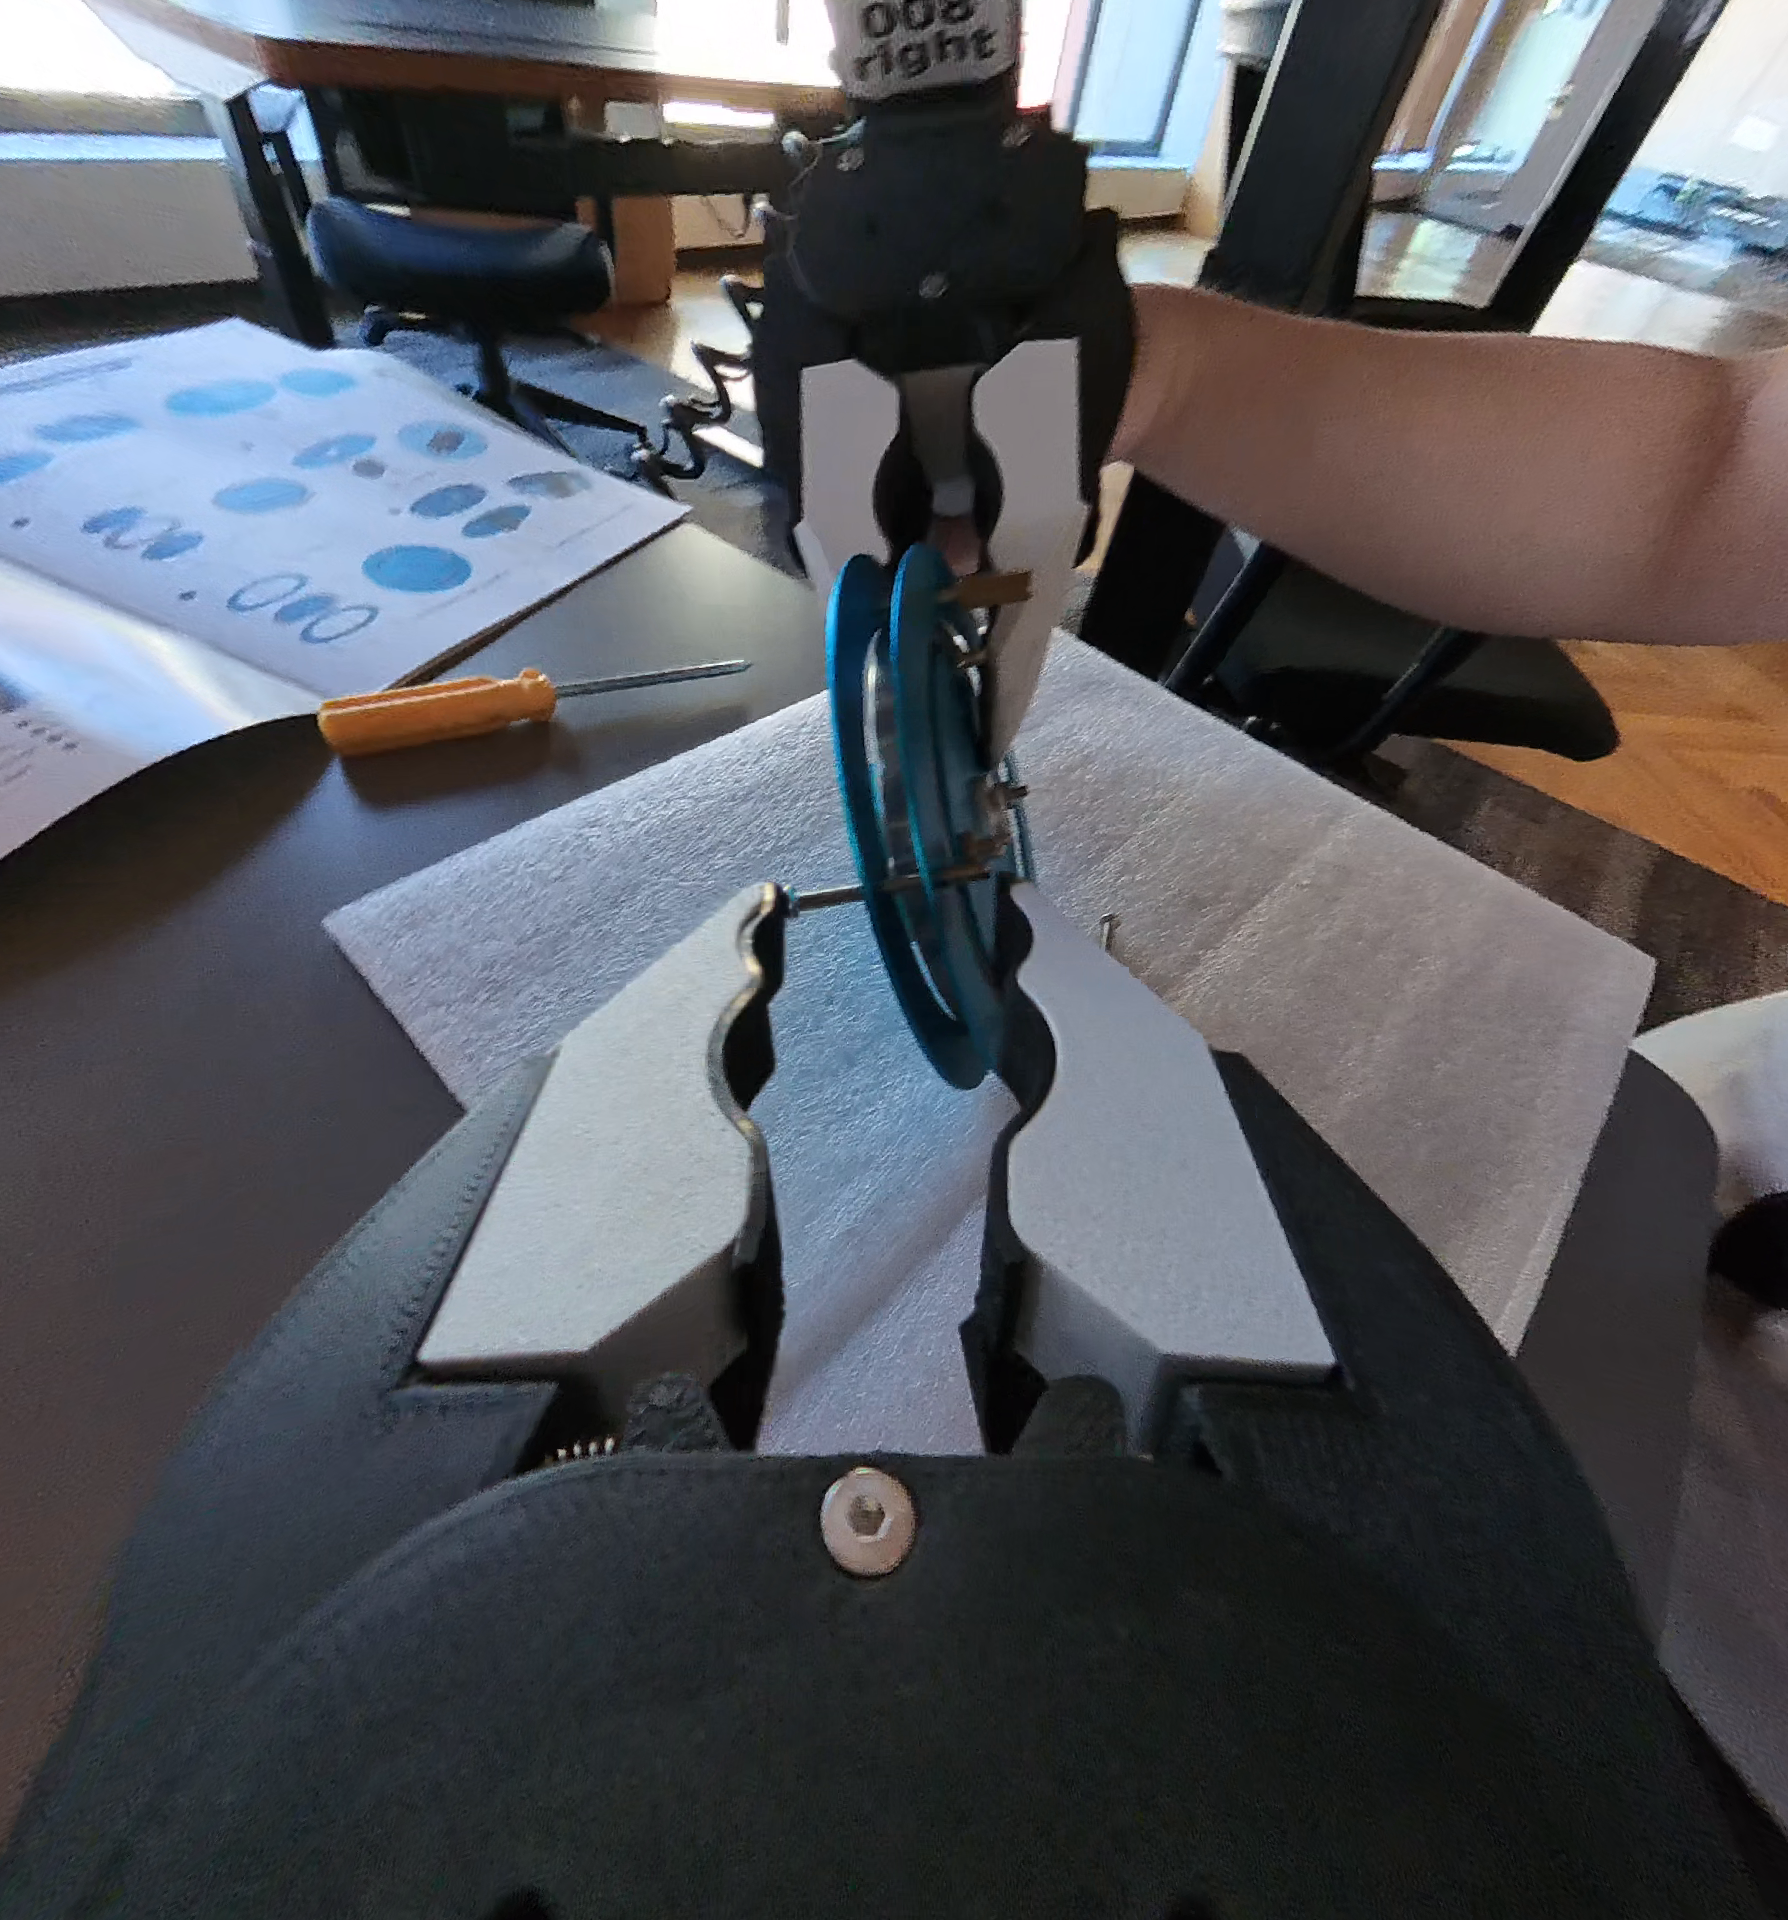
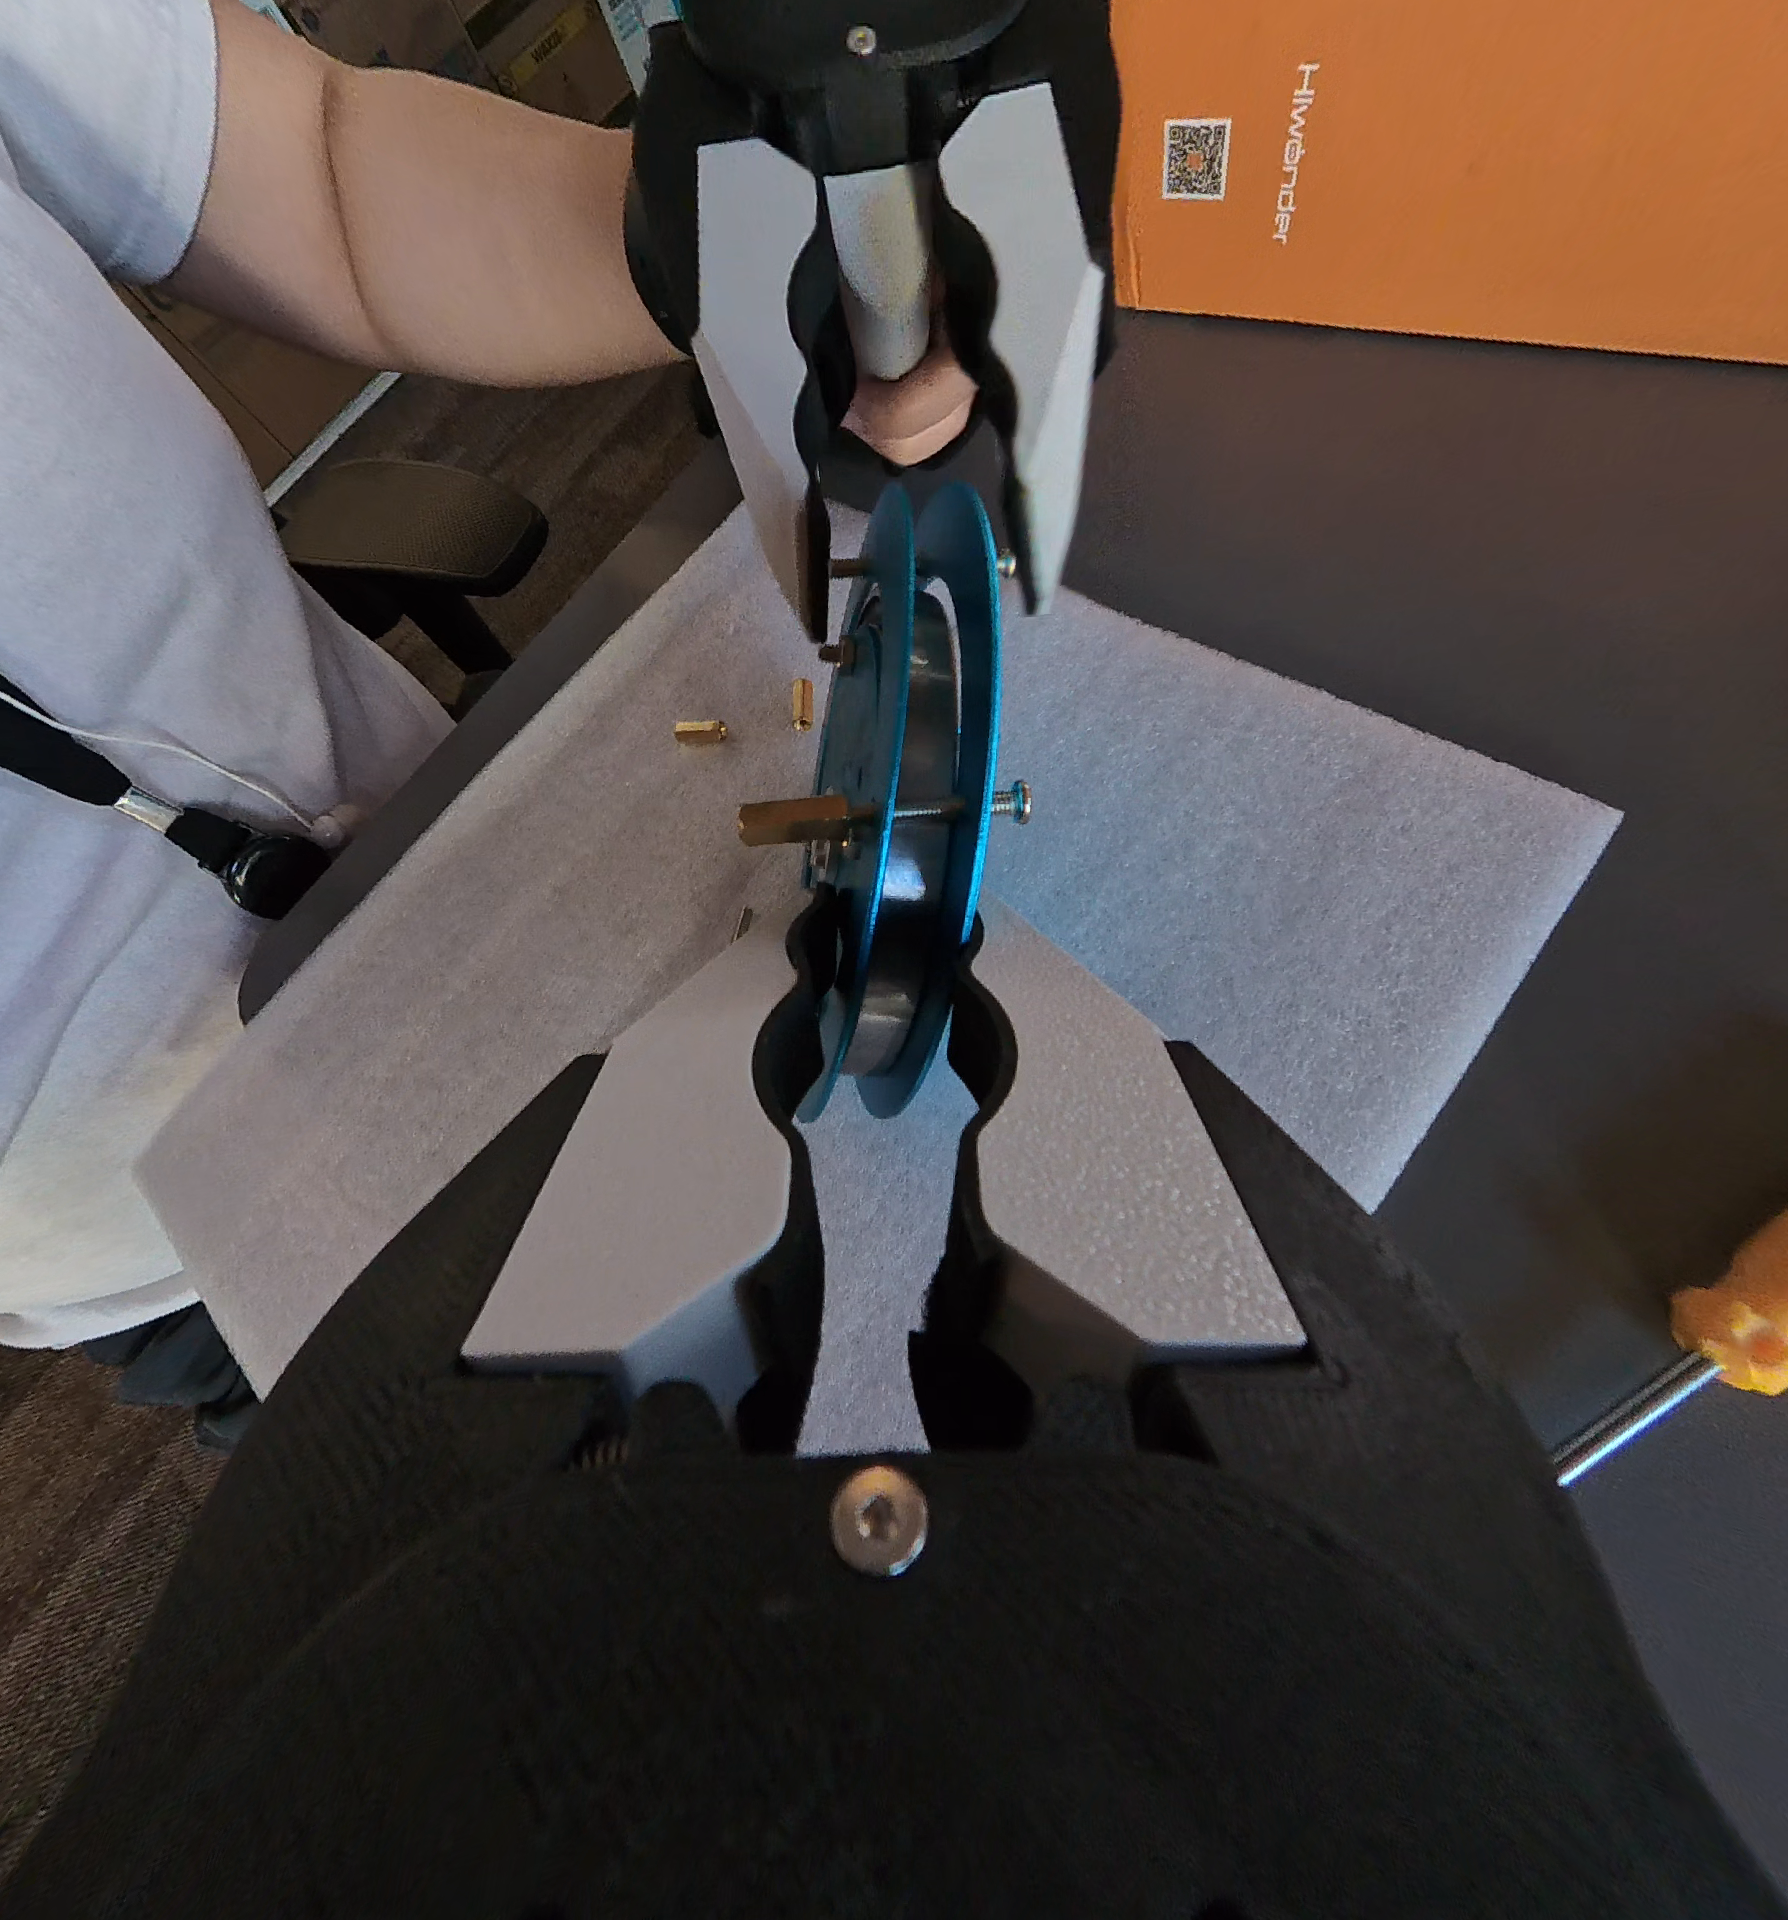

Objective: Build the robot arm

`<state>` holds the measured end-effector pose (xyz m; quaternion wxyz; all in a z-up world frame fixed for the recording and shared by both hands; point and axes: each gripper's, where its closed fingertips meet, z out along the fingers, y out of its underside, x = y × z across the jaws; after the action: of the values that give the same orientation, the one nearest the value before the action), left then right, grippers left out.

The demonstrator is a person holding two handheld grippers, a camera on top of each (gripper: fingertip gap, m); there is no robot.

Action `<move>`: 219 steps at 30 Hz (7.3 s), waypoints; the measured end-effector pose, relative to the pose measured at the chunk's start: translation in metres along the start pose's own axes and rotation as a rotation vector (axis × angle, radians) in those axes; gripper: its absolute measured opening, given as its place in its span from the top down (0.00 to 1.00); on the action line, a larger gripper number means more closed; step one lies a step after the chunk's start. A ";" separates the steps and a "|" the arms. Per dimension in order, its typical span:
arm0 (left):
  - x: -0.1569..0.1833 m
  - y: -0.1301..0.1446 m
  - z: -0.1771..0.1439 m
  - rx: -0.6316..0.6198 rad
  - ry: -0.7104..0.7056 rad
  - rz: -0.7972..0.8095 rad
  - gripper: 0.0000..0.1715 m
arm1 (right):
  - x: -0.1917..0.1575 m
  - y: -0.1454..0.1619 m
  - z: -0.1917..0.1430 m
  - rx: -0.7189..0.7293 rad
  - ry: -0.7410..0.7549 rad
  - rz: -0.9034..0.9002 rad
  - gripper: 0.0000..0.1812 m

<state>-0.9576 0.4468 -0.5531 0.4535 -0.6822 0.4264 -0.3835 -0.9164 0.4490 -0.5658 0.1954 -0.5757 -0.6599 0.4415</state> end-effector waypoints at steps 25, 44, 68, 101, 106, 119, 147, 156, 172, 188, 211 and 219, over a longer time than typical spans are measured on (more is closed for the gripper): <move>0.003 0.000 -0.002 0.057 0.073 -0.207 0.93 | 0.004 0.001 0.000 0.027 -0.045 0.019 0.90; -0.018 0.013 0.007 0.001 0.034 -0.496 0.90 | 0.029 0.009 0.003 0.055 -0.042 0.180 0.84; -0.043 0.035 0.017 -0.026 0.071 -0.878 0.94 | 0.043 -0.037 -0.039 0.237 0.341 0.011 0.87; -0.042 0.034 0.017 -0.015 0.083 -0.886 0.94 | -0.016 0.020 -0.021 -0.874 0.687 -0.490 0.97; -0.043 0.034 0.017 -0.013 0.086 -0.890 0.94 | 0.000 0.042 -0.056 -1.201 0.579 -0.612 0.97; -0.043 0.034 0.016 -0.013 0.096 -0.905 0.95 | -0.014 0.084 -0.030 -1.399 0.443 -0.764 0.96; -0.043 0.034 0.016 -0.013 0.103 -0.913 0.95 | -0.034 0.064 -0.025 -0.058 0.255 0.019 0.90; -0.042 0.034 0.016 -0.013 0.107 -0.914 0.95 | -0.025 0.083 -0.020 -0.005 0.166 0.078 0.94; -0.042 0.034 0.017 -0.012 0.106 -0.906 0.95 | -0.019 0.053 -0.030 0.010 0.243 0.007 0.98; -0.042 0.034 0.017 -0.009 0.110 -0.919 0.95 | 0.041 -0.059 0.015 -0.840 0.693 -1.257 0.98; -0.043 0.033 0.017 0.000 0.126 -0.950 0.95 | 0.068 -0.036 -0.017 -0.886 0.726 -0.855 1.00; -0.044 0.033 0.017 0.001 0.133 -0.962 0.96 | 0.009 0.007 -0.053 0.042 0.622 0.144 0.95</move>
<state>-0.9652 0.4848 -0.5951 0.1968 -0.7757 0.0903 -0.5928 -0.8737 0.4758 -0.5458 0.3677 -0.7241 -0.5169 0.2706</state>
